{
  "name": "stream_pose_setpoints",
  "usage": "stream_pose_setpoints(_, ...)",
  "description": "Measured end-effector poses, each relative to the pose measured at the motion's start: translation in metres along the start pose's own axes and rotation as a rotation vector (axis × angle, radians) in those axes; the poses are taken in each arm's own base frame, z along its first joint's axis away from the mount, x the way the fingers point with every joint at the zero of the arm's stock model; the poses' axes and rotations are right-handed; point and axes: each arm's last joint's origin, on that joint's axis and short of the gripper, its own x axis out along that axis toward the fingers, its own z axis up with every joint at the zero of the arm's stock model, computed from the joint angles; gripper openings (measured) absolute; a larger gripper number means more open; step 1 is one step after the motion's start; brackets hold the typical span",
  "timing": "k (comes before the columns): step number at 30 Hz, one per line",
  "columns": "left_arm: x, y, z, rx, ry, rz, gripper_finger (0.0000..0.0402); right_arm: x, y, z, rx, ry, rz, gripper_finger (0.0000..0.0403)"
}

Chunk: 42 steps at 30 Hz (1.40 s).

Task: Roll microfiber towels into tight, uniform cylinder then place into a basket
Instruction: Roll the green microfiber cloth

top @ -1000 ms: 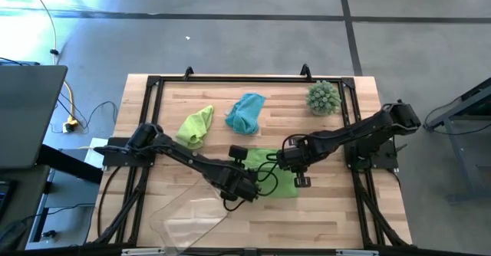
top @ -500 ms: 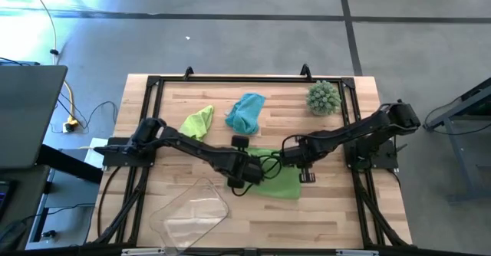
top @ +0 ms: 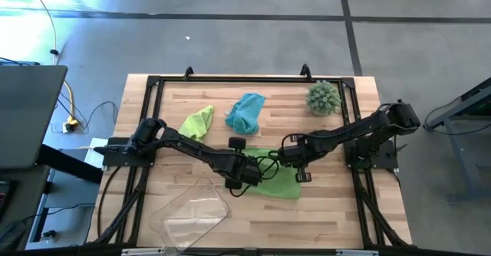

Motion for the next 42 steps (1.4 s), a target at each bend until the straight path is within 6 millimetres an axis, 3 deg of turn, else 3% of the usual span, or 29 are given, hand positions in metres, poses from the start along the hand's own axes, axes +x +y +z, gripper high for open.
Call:
stream_pose_setpoints(12,-0.004,-0.003,-0.010,-0.044,0.106,-0.067,0.0000,0.000,-0.003,0.000,-0.002,-0.002,-0.037,0.0000)
stream_pose_setpoints(21,-0.039,0.007,-0.001,-0.104,0.086,-0.087,0.0000,-0.002,-0.003,0.003,-0.027,-0.020,-0.052,0.0000)
stream_pose_setpoints(31,0.000,0.011,-0.014,-0.174,0.197,-0.096,0.0000,0.001,-0.005,0.005,0.028,-0.034,-0.111,0.0000)
stream_pose_setpoints(42,0.010,0.022,-0.010,-0.236,0.177,-0.101,0.0000,0.002,-0.014,0.006,0.089,-0.038,-0.125,0.0000)
